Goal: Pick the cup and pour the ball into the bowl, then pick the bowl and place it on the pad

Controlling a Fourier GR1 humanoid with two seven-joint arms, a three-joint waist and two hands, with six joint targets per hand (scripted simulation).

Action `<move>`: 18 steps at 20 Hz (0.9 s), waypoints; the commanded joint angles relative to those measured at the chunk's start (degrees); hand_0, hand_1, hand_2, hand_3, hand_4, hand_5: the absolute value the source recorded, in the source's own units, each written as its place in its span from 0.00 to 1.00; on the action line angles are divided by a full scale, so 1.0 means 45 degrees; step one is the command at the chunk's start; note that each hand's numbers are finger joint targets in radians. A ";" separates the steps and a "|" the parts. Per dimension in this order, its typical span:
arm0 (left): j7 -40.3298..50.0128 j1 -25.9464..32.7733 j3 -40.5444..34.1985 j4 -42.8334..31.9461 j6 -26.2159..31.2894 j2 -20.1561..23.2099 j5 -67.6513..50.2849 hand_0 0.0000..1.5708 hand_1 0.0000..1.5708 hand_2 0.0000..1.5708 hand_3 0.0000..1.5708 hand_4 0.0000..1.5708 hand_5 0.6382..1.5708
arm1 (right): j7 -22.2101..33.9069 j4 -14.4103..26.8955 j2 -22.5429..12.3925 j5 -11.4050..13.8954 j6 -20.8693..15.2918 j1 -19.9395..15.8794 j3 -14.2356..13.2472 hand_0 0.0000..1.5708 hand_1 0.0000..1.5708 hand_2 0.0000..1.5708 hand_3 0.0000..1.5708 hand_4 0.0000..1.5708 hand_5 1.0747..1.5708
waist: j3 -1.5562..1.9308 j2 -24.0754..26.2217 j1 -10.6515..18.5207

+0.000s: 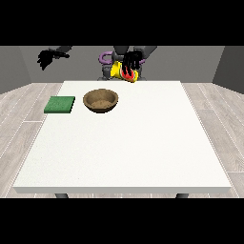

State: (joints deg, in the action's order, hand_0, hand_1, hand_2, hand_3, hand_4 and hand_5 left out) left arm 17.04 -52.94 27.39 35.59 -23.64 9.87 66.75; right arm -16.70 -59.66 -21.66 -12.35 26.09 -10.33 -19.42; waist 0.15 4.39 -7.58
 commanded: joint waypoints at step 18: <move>0.0240 -0.1811 0.4170 -0.0803 0.4629 -0.1417 0.6498 0.92 0.92 1.00 1.00 0.97 0.53 | 0.0564 0.0748 -0.0222 -0.0318 0.0165 -0.0664 -0.0142 0.00 0.00 0.00 0.00 0.00 1.00 | -0.0032 -0.0278 0.0273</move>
State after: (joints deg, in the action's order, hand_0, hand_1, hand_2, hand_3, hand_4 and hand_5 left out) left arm 19.24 -60.29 46.82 31.09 -3.84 3.14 93.48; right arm -15.84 -56.62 -22.66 -13.13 26.83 -12.98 -19.98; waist 0.03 4.16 -6.71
